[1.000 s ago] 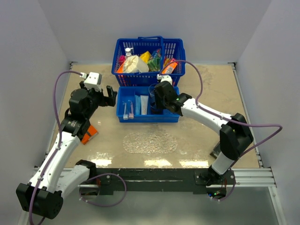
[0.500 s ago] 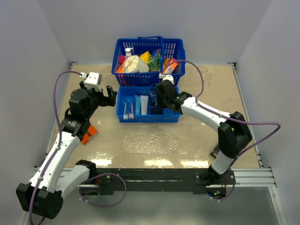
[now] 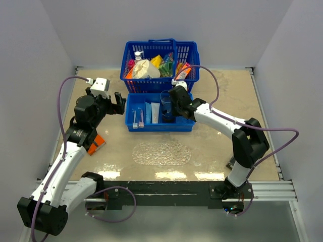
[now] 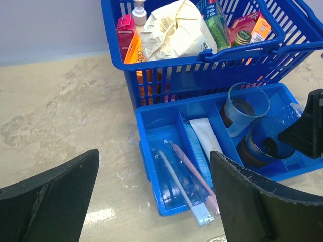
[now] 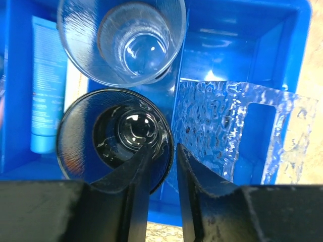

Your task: Prepare toiletry sets of a toothbrush and toothpaste on the tray

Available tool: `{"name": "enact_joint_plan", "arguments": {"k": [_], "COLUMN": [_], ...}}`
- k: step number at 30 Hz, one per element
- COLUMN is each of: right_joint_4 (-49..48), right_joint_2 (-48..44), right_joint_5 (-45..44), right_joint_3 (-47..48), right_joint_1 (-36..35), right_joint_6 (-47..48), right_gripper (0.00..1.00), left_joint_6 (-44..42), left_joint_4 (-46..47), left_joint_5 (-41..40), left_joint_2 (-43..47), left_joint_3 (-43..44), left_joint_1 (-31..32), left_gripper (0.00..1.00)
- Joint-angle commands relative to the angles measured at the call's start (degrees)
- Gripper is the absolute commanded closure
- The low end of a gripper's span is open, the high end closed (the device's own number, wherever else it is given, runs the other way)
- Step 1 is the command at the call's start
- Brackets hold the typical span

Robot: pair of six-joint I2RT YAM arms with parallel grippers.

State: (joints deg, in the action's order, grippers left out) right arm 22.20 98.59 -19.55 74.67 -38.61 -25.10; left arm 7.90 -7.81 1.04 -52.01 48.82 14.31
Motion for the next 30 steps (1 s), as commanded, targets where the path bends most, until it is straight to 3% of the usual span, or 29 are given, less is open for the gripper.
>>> {"name": "enact_joint_plan", "arguments": {"k": [1, 11, 30], "right_joint_4": [-1.0, -0.4, 1.2], "right_joint_2": [1.2, 0.5, -6.3], "right_joint_5": [0.4, 0.9, 0.1], "right_joint_3": [2.3, 3.3, 6.0], "right_joint_1": [-0.1, -0.1, -0.1], "right_joint_6": [-1.2, -1.3, -1.3], "right_gripper": [0.75, 1.0, 1.0], "left_joint_6": [0.3, 0.3, 0.3], "left_joint_4": [1.8, 1.7, 1.7], "left_joint_5": [-0.2, -0.2, -0.4], "left_joint_2": [0.9, 1.0, 1.4], "left_joint_3": [-0.5, -0.5, -0.5], "left_joint_1": [0.2, 0.2, 0.2], "left_gripper": [0.05, 0.05, 0.05]}}
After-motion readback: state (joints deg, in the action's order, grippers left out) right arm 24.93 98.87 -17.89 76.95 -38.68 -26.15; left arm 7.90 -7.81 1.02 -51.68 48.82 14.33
